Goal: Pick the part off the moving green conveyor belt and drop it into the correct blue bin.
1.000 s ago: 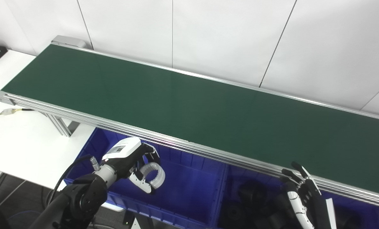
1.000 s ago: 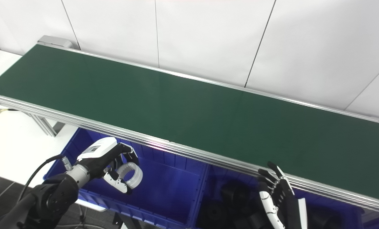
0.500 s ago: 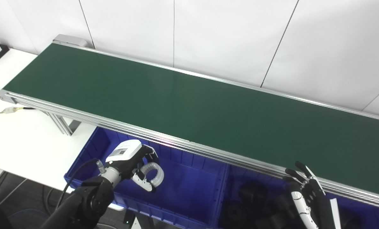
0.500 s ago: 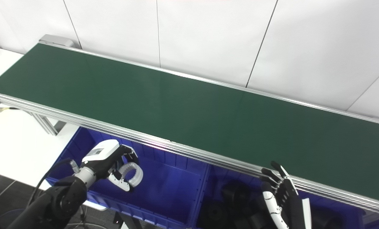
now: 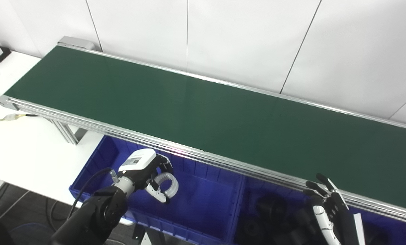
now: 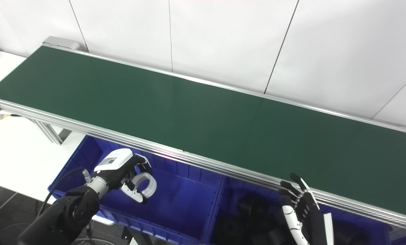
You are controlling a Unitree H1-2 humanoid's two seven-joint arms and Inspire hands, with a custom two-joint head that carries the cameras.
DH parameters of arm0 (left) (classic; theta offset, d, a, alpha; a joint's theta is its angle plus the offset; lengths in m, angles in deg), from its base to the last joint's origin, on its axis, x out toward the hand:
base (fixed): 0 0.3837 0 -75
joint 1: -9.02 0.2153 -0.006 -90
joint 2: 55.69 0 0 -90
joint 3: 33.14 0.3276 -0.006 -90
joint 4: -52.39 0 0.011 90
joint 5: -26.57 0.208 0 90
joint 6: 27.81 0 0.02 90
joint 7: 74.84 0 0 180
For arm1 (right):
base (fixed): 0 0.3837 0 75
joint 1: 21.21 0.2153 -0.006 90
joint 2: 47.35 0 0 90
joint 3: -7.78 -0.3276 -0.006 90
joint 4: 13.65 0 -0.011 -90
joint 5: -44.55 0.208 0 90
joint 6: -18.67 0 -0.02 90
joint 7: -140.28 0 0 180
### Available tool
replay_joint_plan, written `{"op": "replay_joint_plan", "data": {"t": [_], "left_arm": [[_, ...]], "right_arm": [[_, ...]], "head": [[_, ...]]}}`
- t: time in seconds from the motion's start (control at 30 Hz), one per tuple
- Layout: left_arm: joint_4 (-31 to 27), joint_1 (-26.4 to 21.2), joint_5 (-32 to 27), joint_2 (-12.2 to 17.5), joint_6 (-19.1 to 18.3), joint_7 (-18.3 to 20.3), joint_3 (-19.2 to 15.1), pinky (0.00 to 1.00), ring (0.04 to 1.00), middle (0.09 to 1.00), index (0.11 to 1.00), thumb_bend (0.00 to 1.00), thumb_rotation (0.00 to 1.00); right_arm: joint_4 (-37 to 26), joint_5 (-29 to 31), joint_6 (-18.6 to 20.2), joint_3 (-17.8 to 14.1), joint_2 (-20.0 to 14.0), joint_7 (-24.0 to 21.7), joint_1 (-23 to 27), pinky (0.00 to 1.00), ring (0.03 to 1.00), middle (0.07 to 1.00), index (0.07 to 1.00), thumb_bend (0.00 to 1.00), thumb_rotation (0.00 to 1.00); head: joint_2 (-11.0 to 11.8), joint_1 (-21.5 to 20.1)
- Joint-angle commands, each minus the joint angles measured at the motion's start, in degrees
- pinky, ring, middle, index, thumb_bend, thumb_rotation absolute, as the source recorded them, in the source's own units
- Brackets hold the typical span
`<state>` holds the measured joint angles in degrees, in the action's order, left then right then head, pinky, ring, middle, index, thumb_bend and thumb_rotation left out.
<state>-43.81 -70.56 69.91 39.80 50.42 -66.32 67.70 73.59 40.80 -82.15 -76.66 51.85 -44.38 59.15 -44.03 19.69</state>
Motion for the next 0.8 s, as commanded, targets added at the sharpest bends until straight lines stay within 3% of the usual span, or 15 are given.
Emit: {"op": "replay_joint_plan", "data": {"t": [0.0,0.03,0.07,0.17,0.27,0.3,0.37,0.47,0.77], "left_arm": [[-2.0,-0.9,1.4,0.3,0.1,-1.9,-0.2,0.42,0.411,0.517,0.535,0.50,0.00],[-2.6,-0.7,1.5,0.1,-0.2,-1.9,-0.3,0.42,0.410,0.519,0.536,0.50,0.00],[-3.3,-0.5,1.6,0.0,-0.6,-1.8,-0.4,0.51,0.583,0.678,0.712,0.68,0.00],[-4.8,-0.1,1.4,-0.1,-0.7,-1.6,-0.7,0.55,0.662,0.757,0.799,0.71,0.04],[-6.3,0.0,1.3,0.1,-1.8,0.2,-0.8,0.59,0.725,0.821,0.862,0.69,0.14],[-6.8,-0.1,1.4,0.2,-2.3,0.9,-0.8,0.61,0.752,0.845,0.889,0.68,0.24],[-8.1,-0.2,1.7,0.5,-3.9,2.8,-0.6,0.64,0.781,0.871,0.920,0.65,0.41],[-9.2,-0.5,2.2,0.9,-4.8,4.6,-0.3,0.65,0.790,0.878,0.931,0.67,0.52],[-9.9,-0.4,1.2,0.2,-5.0,5.2,-0.9,0.65,0.796,0.882,0.935,0.68,0.66]], "right_arm": [[-1.9,0.2,-0.2,-0.1,0.2,-0.1,0.5,0.64,0.717,0.763,0.862,0.45,0.65],[-1.8,0.4,-0.2,-0.1,0.3,-0.2,0.4,0.64,0.717,0.763,0.863,0.45,0.65],[-1.7,0.3,-0.2,-0.1,0.4,-0.1,0.4,0.64,0.720,0.763,0.863,0.46,0.64],[-1.5,0.1,-0.5,-0.1,0.5,0.1,0.5,0.64,0.716,0.759,0.860,0.46,0.64],[-1.5,0.0,-0.6,0.0,0.5,0.1,0.5,0.64,0.714,0.758,0.858,0.46,0.64],[-1.6,0.0,-0.5,0.0,0.5,0.1,0.4,0.64,0.713,0.759,0.859,0.47,0.65],[-1.4,-0.2,-0.9,0.0,0.4,0.0,0.4,0.63,0.709,0.758,0.860,0.46,0.65],[-1.3,0.0,-0.9,0.0,0.4,-0.1,0.5,0.63,0.710,0.758,0.860,0.47,0.65],[-1.5,-0.1,-0.6,0.0,0.6,0.0,0.4,0.63,0.708,0.758,0.860,0.46,0.64]], "head": [[0.0,0.1],[0.0,0.0],[0.1,-0.1],[0.2,-0.2],[0.3,-0.3],[0.3,-0.3],[0.3,-0.4],[0.4,-0.4],[0.6,-0.6]]}}
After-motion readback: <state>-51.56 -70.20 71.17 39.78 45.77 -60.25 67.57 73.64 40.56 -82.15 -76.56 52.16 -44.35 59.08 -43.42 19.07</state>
